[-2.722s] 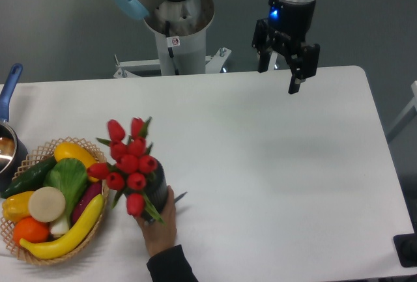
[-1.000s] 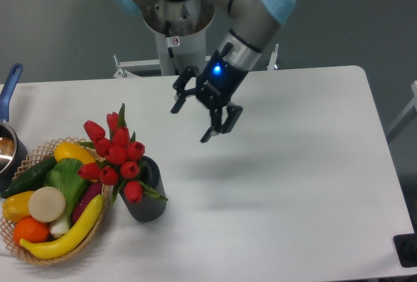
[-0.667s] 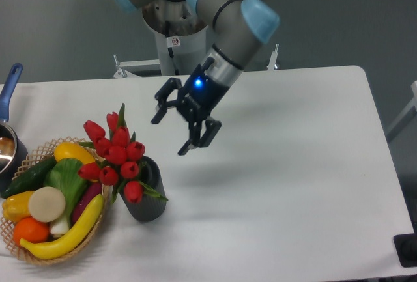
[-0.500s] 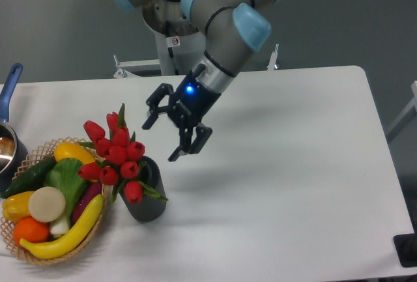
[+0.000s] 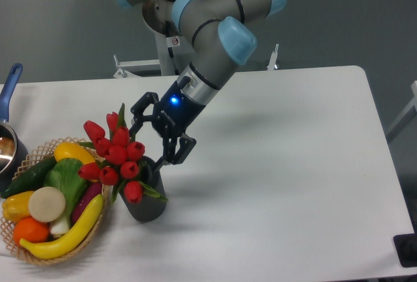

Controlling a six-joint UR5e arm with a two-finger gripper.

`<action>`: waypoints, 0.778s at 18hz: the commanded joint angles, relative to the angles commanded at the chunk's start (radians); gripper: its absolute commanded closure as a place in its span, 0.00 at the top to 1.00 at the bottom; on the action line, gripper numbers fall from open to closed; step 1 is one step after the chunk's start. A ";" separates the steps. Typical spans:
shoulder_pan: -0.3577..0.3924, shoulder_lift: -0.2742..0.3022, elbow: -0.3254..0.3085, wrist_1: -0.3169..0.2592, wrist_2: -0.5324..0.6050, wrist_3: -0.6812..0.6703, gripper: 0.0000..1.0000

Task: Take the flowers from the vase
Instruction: 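Lower the gripper around the tulip stems and close it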

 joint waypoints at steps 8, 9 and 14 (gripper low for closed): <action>-0.031 -0.038 0.037 0.009 0.008 -0.054 1.00; -0.031 -0.038 0.035 0.009 0.008 -0.052 1.00; -0.041 -0.037 0.029 0.011 0.009 -0.051 1.00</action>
